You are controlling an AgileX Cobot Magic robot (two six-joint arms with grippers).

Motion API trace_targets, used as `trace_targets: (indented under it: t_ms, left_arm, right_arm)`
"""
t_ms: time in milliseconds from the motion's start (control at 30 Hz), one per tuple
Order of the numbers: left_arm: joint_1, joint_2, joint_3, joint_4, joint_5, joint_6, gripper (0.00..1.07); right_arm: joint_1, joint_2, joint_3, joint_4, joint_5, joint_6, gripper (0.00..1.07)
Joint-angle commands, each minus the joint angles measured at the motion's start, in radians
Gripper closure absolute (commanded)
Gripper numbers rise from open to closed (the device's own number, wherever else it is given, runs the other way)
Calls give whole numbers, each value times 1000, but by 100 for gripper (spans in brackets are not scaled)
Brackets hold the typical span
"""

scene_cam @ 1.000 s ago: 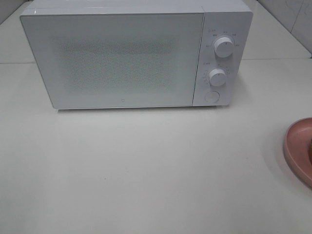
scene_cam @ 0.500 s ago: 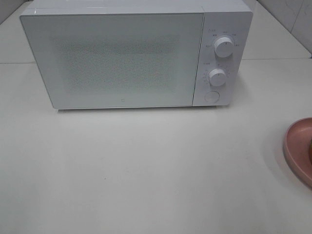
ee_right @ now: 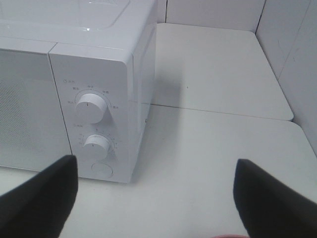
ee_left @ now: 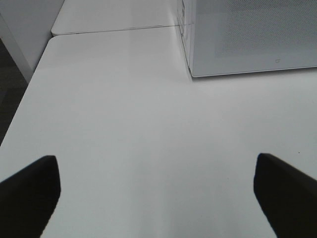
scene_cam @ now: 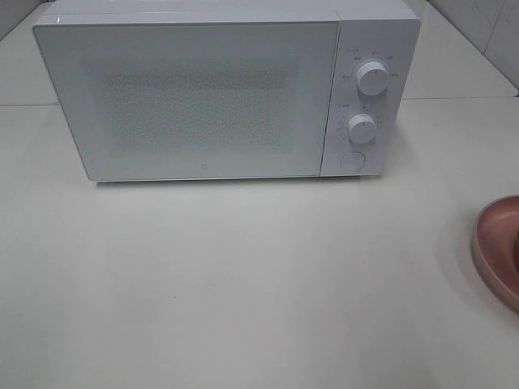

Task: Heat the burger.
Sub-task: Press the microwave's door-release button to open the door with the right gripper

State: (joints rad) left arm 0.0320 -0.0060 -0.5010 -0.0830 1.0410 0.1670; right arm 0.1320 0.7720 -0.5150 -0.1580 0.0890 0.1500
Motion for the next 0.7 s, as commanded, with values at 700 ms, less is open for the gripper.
trace_targets:
  t_ms: [700]
  left_arm:
    - [2, -7, 3, -3, -2, -2, 7]
  right_arm:
    - [-3, 498, 162, 124, -787, -171, 30]
